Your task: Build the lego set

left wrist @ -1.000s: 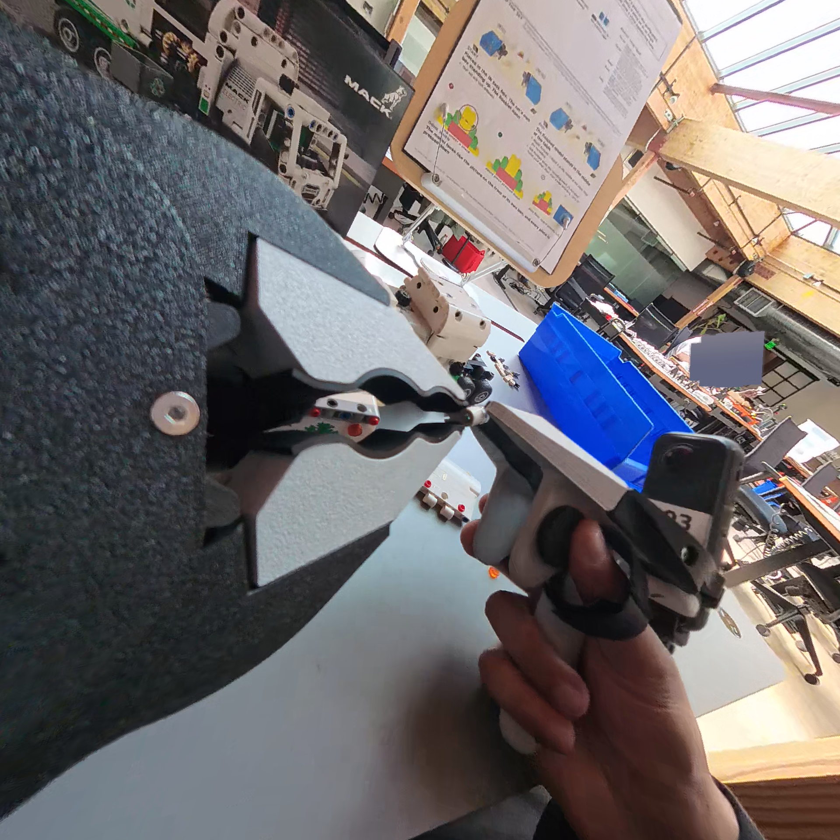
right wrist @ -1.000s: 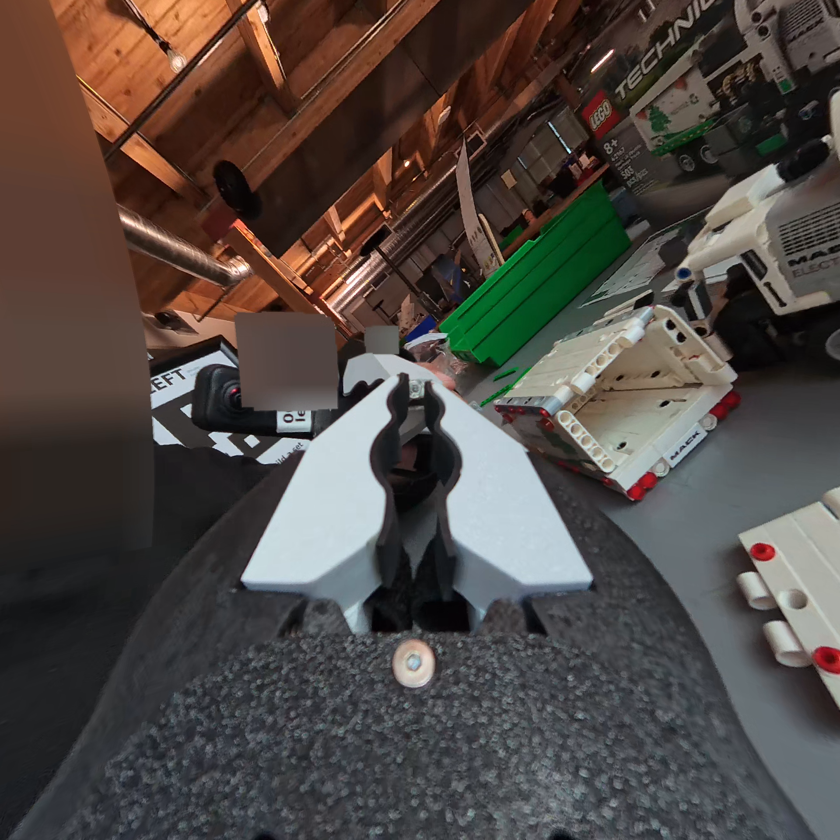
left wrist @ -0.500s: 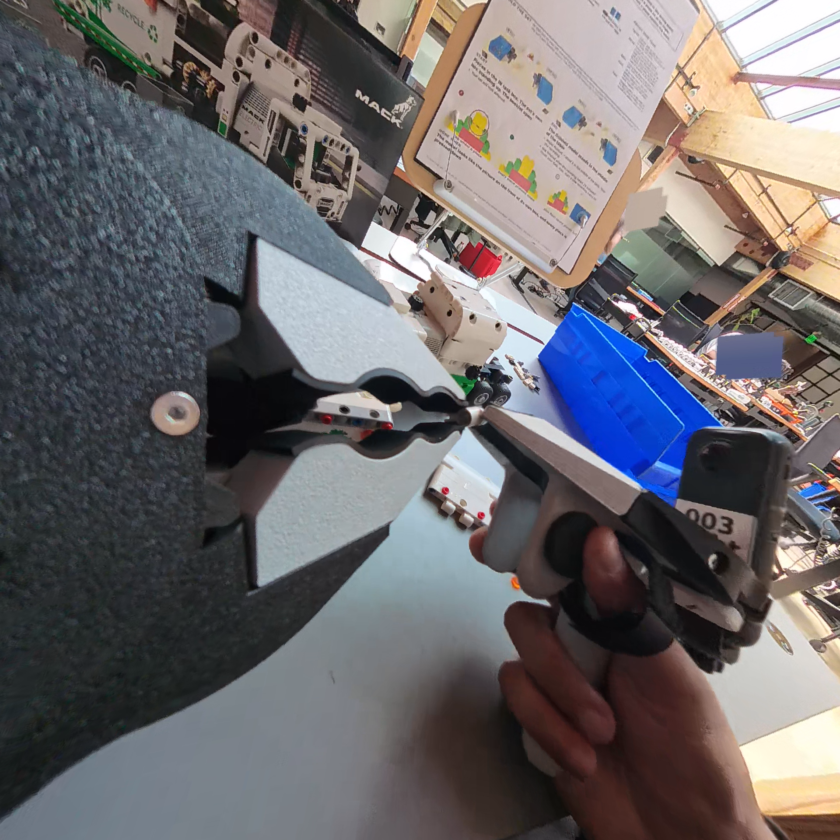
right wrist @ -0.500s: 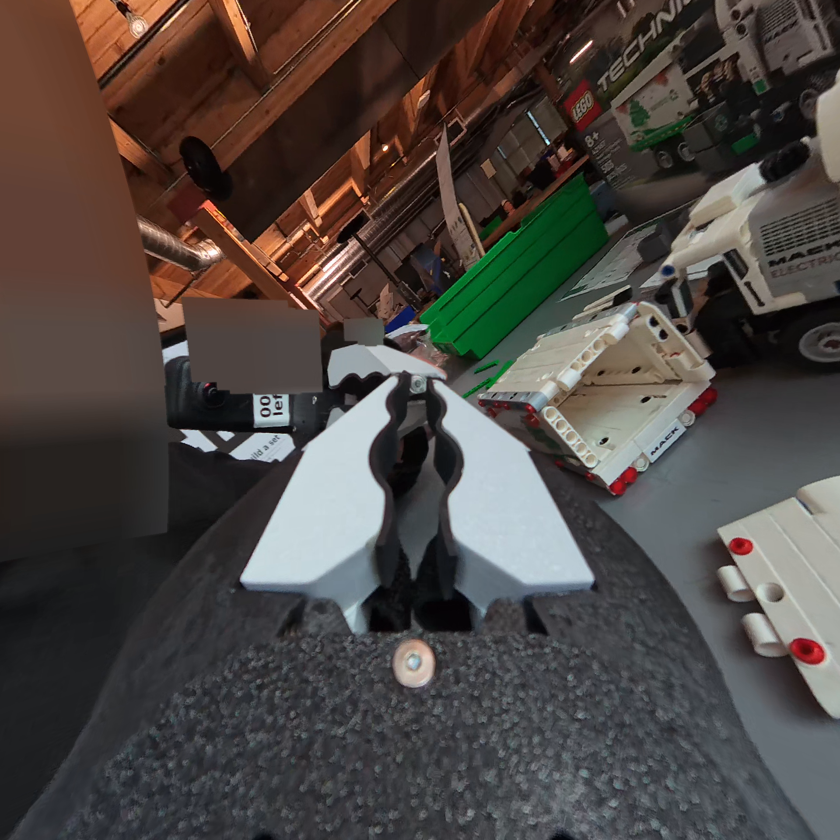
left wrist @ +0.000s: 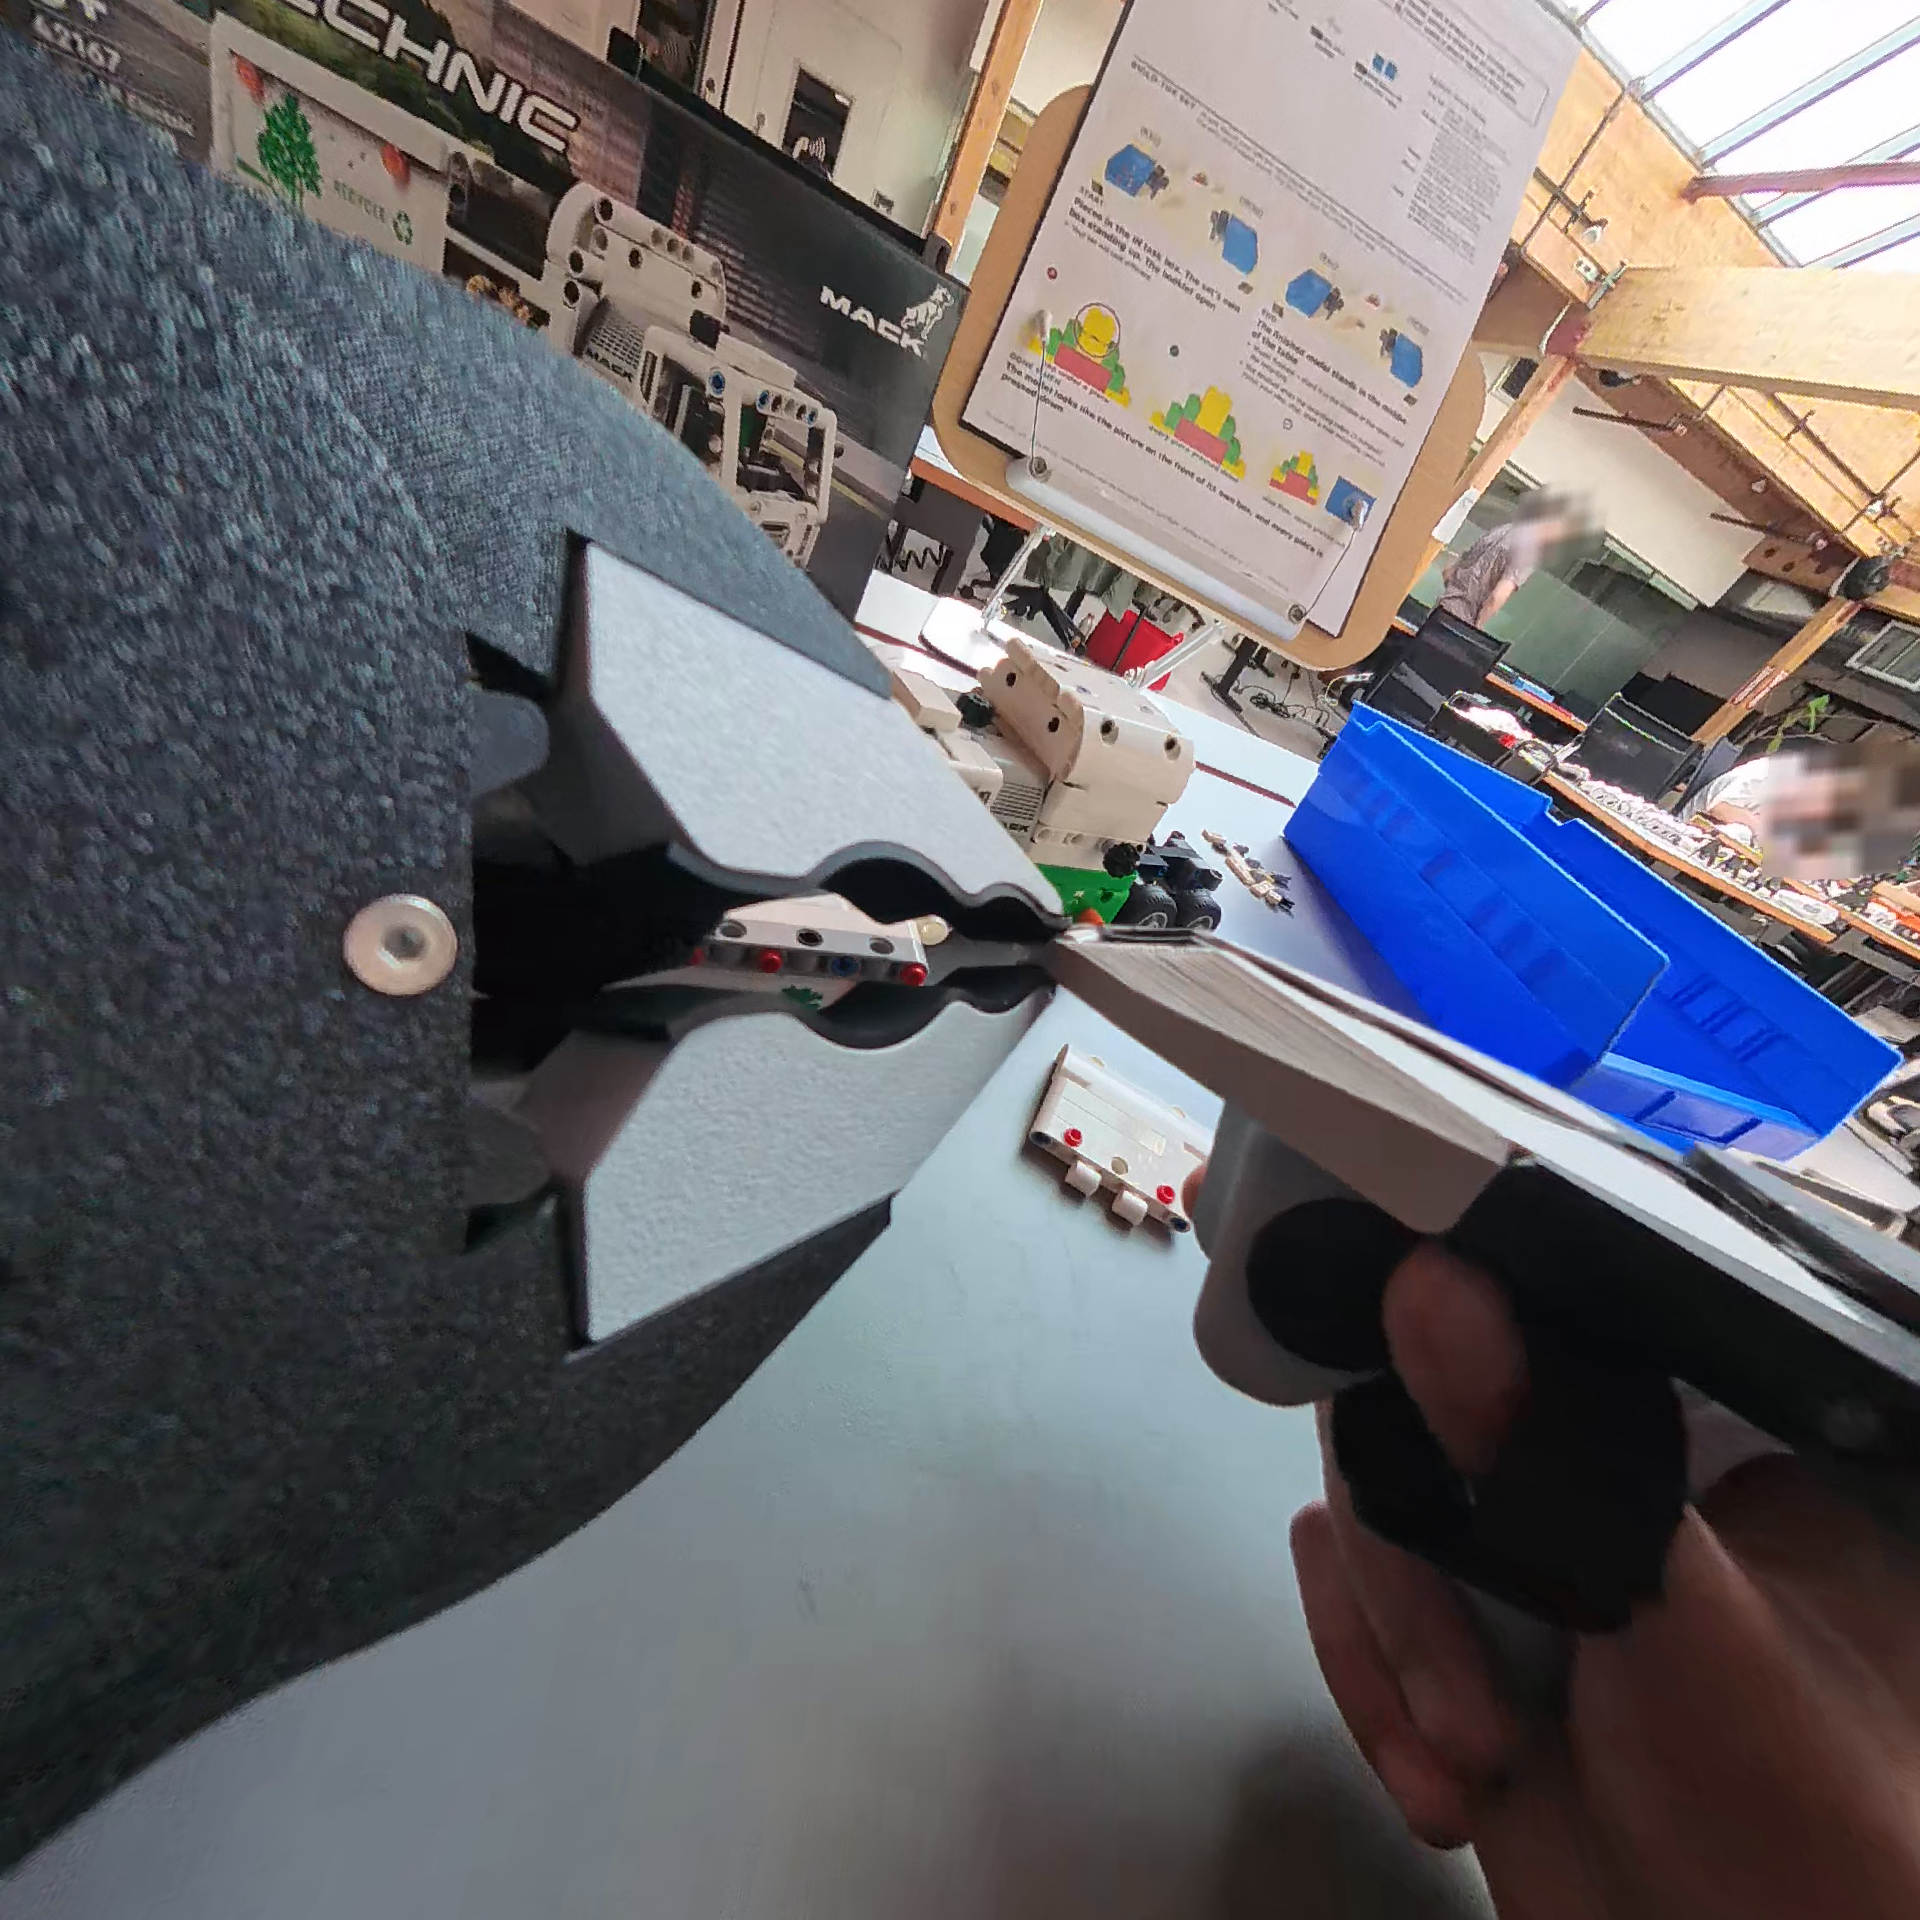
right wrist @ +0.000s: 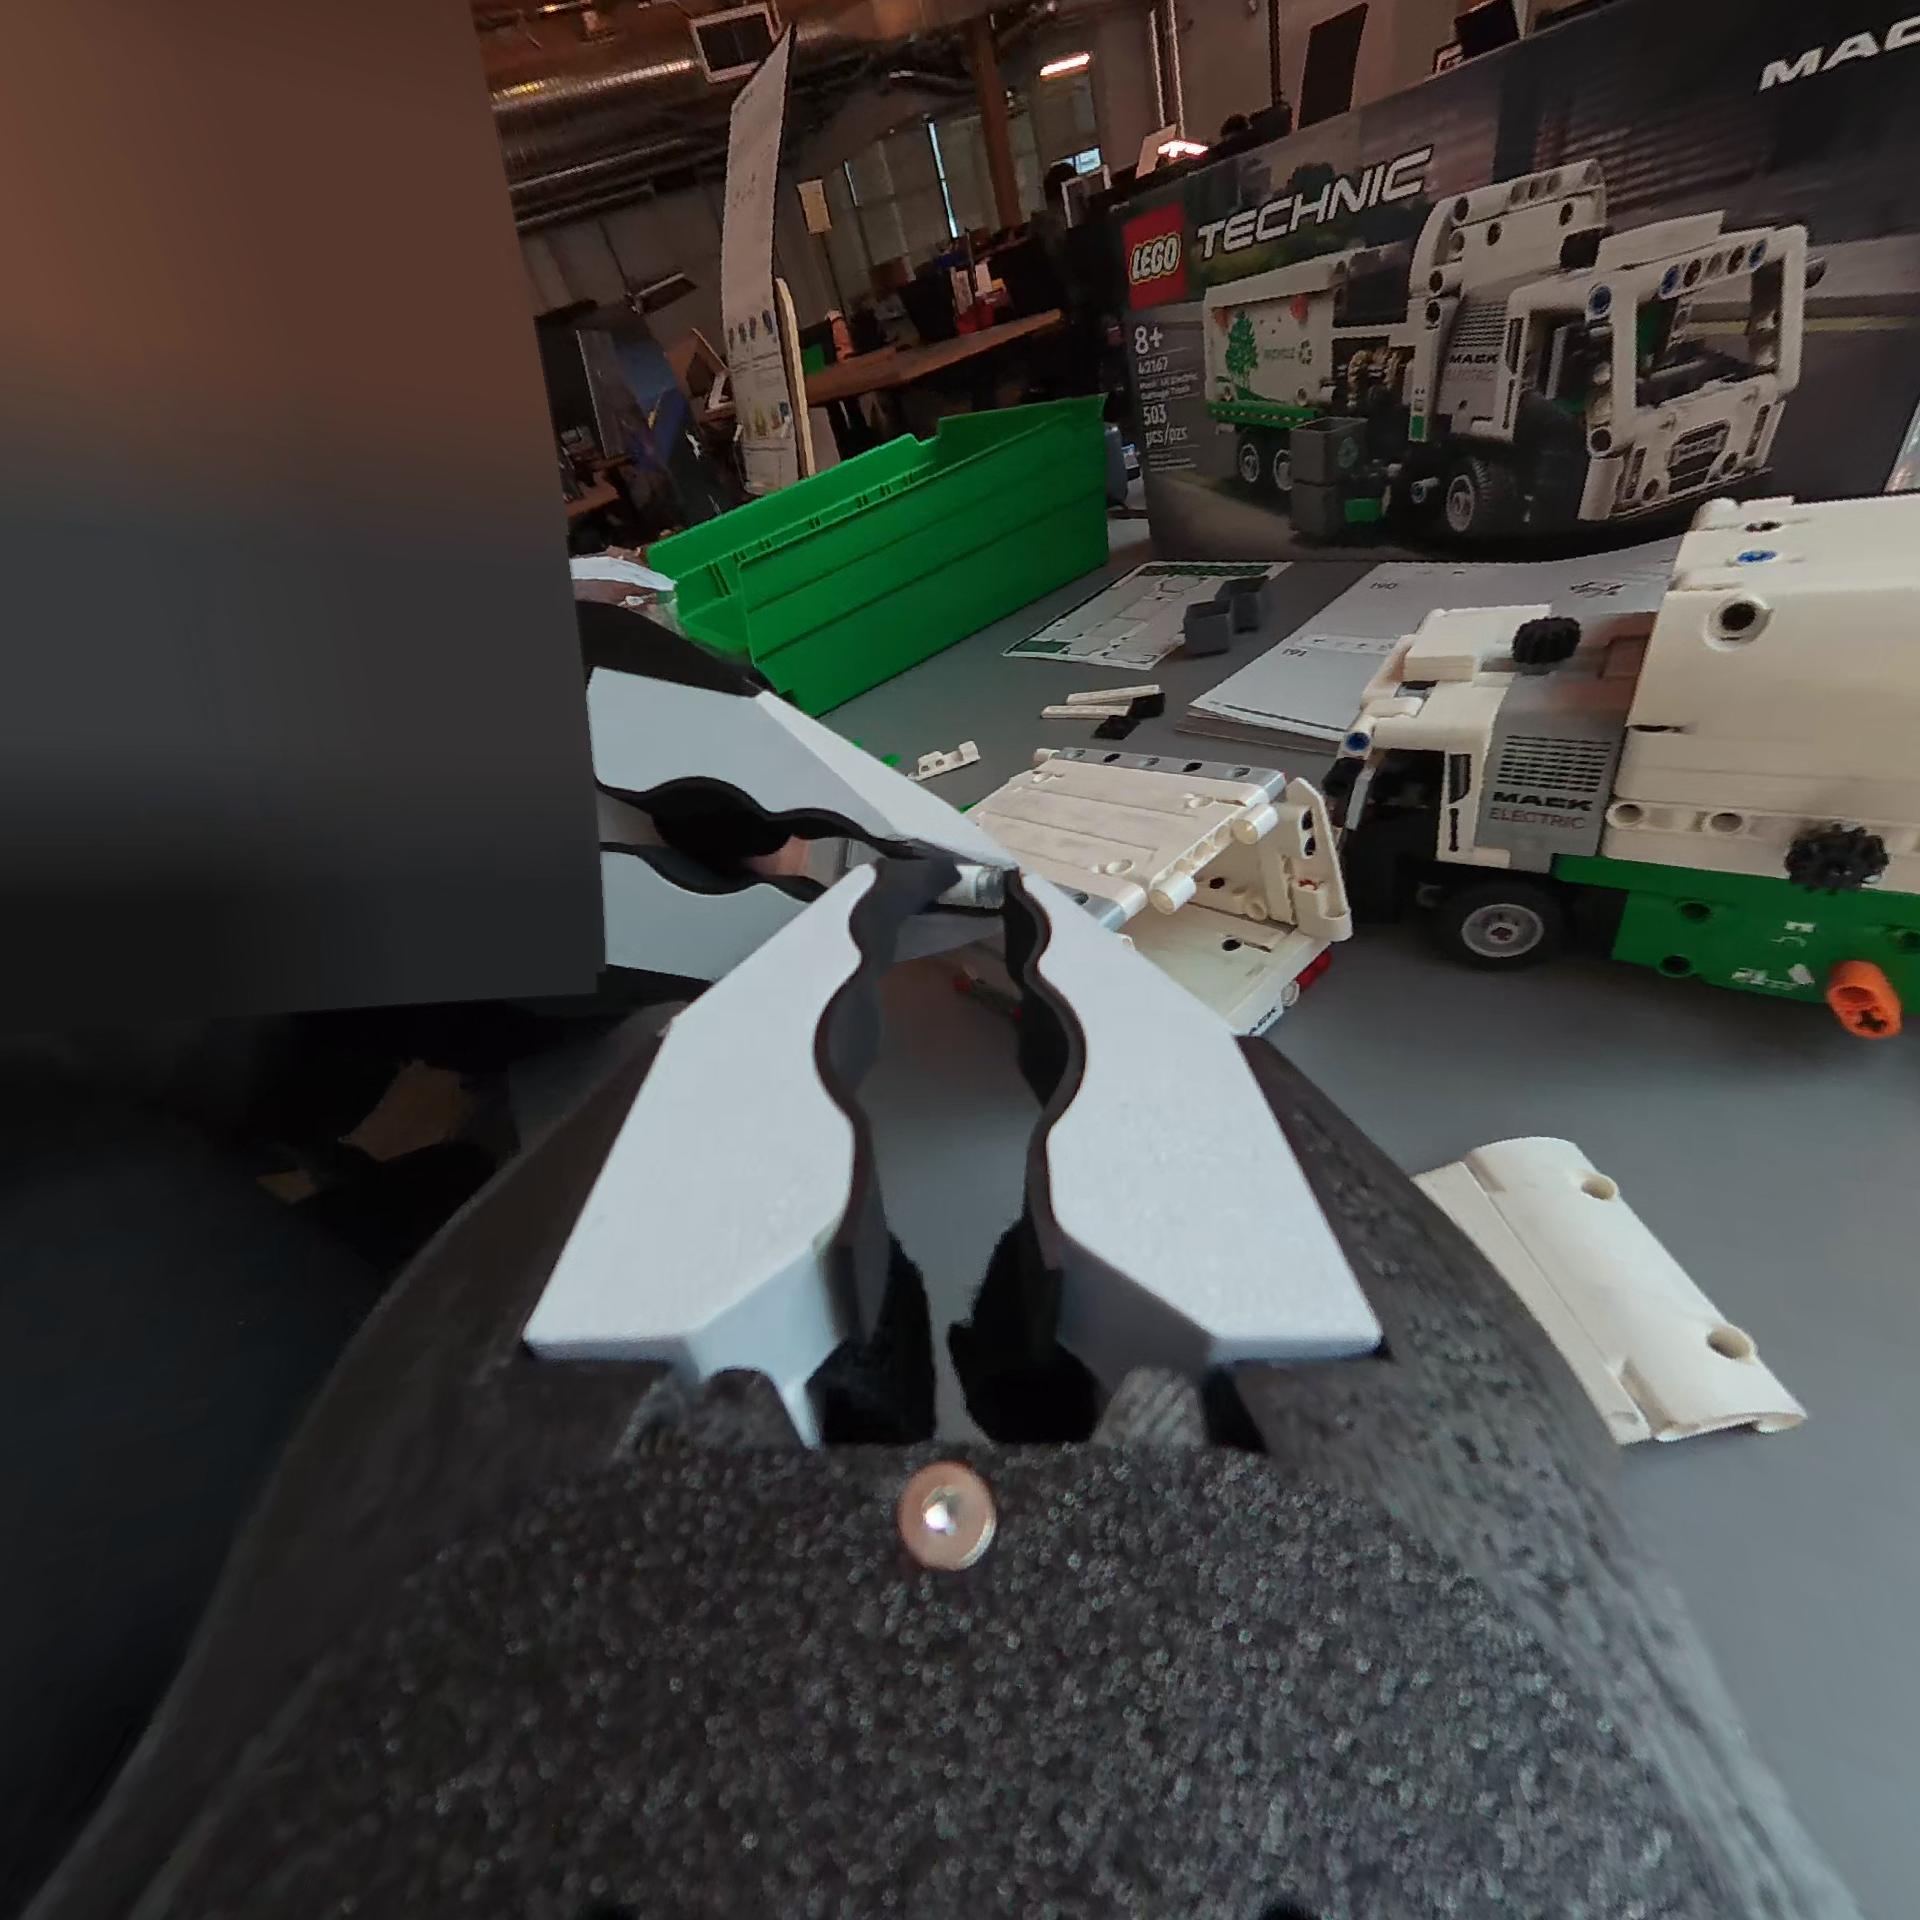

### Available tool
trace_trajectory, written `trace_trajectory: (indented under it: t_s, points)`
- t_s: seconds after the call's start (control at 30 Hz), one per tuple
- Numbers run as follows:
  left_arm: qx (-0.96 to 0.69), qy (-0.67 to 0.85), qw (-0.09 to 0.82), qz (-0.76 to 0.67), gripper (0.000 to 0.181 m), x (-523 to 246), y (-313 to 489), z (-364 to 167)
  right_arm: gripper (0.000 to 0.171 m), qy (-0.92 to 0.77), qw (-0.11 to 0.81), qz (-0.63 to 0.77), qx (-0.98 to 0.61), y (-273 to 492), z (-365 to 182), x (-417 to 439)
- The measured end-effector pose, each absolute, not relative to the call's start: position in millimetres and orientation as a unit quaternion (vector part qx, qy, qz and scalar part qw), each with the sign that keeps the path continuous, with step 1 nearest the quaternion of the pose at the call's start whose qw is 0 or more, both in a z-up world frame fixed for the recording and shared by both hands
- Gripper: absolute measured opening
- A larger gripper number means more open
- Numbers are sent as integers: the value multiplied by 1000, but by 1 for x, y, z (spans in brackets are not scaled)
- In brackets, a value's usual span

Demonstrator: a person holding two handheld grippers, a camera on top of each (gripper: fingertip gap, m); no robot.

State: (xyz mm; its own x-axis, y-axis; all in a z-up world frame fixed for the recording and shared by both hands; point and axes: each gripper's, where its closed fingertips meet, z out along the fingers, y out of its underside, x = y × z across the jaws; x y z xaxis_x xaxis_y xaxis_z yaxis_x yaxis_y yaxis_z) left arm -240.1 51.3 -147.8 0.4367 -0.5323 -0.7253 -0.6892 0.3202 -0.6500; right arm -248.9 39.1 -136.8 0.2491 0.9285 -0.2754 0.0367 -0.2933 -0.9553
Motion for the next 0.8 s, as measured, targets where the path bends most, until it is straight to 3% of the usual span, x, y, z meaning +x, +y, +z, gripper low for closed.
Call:
trace_trajectory:
  t_s: [0.07,0.3,0.8]
  points:
    - [-584,525,616,57,2,-241,52,-149,29,-377,444,504,-638,35,-136,-251]
    - [-573,529,622,74,2,-240,51,-147,12,-369,453,489,-648,41,-138,-248]
    - [-536,520,627,223,2,-244,56,-147,10,-418,535,343,-649,45,-143,-249]
